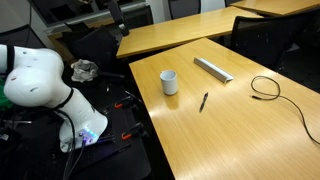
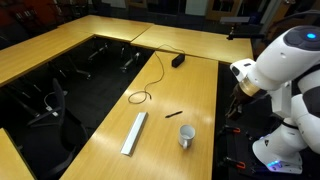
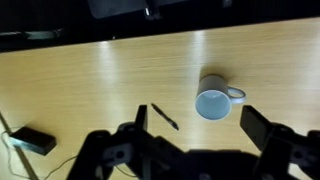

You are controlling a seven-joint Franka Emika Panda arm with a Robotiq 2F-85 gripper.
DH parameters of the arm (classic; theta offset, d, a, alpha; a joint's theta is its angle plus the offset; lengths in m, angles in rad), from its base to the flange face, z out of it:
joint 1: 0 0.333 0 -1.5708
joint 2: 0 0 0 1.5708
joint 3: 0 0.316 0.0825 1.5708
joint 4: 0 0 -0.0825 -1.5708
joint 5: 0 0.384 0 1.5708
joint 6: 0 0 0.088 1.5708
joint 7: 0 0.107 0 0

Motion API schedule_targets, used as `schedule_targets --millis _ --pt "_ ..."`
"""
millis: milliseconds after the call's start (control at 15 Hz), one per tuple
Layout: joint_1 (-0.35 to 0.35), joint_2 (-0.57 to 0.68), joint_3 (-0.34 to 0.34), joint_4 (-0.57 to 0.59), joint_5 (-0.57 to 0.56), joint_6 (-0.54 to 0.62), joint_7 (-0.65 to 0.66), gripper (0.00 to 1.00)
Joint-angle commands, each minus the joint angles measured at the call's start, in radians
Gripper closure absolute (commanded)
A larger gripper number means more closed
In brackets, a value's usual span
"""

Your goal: Put the black pen inside the white mug

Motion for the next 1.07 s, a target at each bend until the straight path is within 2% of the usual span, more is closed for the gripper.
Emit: schedule_targets --millis 0,267,533,800,1000 --pt "0.019 0.203 -0.089 0.117 -0.009 -0.021 -0.142 0.0" --pt "0.024 0.423 -0.203 0.238 -0.021 0.012 -0.378 0.0" --pt "0.014 0.572 -0.259 0.323 -0.089 0.132 -0.569 0.0" --pt "0.006 0.623 -0.288 0.329 -0.078 0.316 -0.65 0.0" --pt "0.004 0.625 -0.287 0.328 -0.082 0.31 -0.623 0.0"
